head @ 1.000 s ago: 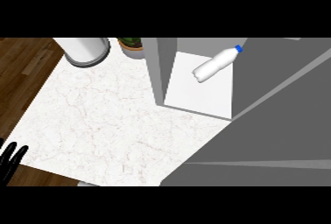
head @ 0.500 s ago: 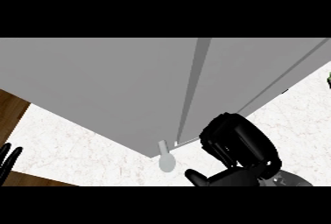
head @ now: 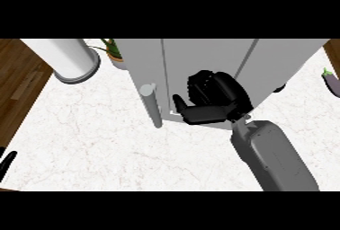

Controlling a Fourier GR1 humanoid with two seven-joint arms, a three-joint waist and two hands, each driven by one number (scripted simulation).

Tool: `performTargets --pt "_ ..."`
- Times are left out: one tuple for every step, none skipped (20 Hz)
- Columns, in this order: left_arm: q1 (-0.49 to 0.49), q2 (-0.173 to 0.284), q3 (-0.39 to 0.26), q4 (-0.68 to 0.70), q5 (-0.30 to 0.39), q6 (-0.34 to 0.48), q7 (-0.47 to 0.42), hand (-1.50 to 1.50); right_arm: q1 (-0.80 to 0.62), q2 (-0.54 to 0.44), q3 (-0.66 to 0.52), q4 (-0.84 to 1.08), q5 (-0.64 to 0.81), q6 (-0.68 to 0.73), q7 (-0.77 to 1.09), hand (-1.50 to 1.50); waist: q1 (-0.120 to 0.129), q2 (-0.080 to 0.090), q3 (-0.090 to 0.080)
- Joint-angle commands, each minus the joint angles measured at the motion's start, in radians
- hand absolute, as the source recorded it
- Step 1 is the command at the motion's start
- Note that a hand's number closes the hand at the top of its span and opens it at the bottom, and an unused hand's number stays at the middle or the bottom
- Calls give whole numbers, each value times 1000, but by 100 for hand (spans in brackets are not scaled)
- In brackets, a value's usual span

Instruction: Pick up the bottled water, place it into the cabinet and close the cabinet

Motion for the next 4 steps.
performTargets --pt "-9 -11 4 -23 -2 -20 -12 -150 -216 44 -93 268 42 -35 -57 150 6 25 -9" --pt "12 3 18 -11 1 -33 -14 -150 -237 40 -111 274 30 -33 -48 150 9 22 -9" --pt "55 -19 5 -14 -22 -54 -50 -150 -225 21 -114 281 28 -14 -51 150 5 15 -9" --pt "10 -40 0 0 -23 -34 -34 -150 -242 45 -104 302 30 -16 -58 150 -4 22 -10"
